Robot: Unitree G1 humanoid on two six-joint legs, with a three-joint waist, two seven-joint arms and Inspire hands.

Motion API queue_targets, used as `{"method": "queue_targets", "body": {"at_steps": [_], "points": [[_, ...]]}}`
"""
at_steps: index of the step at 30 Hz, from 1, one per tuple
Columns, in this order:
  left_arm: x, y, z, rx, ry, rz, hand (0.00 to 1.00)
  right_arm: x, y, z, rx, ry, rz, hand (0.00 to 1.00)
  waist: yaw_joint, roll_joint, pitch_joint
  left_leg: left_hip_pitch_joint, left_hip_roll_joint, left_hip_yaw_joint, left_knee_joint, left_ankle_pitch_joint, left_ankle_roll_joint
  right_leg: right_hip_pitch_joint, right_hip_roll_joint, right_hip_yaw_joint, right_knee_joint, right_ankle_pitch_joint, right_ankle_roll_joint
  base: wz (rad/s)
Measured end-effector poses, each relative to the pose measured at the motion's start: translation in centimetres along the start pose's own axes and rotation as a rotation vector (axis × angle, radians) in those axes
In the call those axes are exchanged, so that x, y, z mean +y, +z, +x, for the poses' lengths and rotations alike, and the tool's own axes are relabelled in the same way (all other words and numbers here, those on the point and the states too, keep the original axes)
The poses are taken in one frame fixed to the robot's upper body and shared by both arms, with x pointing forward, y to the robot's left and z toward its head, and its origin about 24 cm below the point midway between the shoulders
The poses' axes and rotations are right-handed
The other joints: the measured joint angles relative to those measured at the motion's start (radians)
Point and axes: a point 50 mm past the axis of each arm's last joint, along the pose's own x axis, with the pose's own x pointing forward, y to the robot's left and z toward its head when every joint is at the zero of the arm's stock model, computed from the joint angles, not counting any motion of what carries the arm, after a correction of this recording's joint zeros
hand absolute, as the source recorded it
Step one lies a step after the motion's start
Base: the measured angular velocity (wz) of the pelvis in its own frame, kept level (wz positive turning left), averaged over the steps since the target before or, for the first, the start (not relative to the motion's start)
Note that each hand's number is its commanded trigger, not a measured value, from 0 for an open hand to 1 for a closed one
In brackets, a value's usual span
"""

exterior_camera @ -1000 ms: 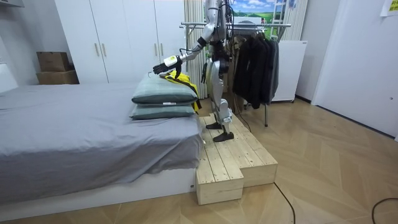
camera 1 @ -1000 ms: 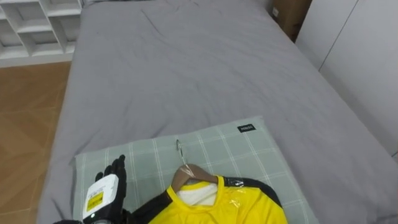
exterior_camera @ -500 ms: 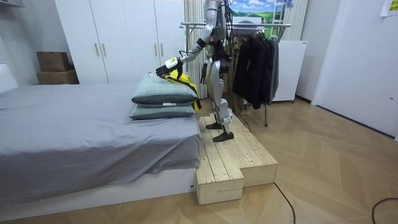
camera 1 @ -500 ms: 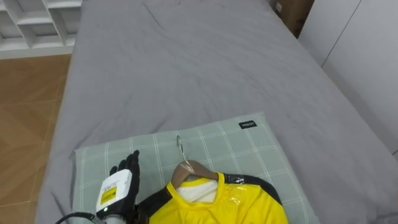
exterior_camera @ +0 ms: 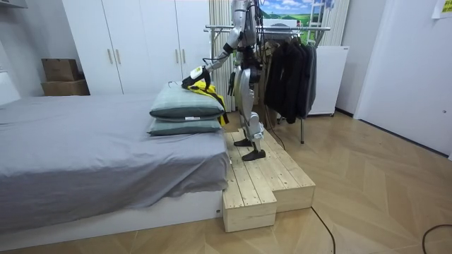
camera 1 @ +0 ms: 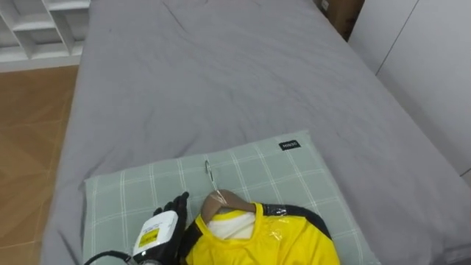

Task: Hang clothes

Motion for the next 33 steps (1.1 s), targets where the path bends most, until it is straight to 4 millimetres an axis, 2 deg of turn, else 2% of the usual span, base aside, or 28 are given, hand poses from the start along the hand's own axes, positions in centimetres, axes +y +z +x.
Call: {"method": "queue_targets", "body": {"at_steps": [15,26,33], "points": [[-1.3,1.0,-0.2,-0.053,-0.110,0.031,0.00,0.2,0.6,0.1,-0.013,0.014,-0.065,0.00,-0.003,0.000,0.0001,0.014,0.001,0.010,-0.003,0.003,-0.002,0.012,0.000,0.000,0.001,0.002,-0.003,0.00],[-1.5,1.1,-0.3,-0.062,-0.124,0.040,0.00,0.3,1.0,0.1,-0.023,0.018,-0.069,0.00,-0.022,0.000,0.0003,0.003,0.001,0.012,-0.003,0.004,-0.001,-0.001,0.000,0.001,0.002,0.003,-0.004,0.00],[-1.6,0.8,-0.2,-0.051,-0.133,0.026,0.00,0.5,1.0,0.2,-0.023,0.022,-0.063,0.00,-0.023,-0.005,0.0043,0.003,0.002,0.013,-0.003,0.004,-0.001,-0.003,0.000,0.003,0.002,0.003,-0.004,0.00]]}}
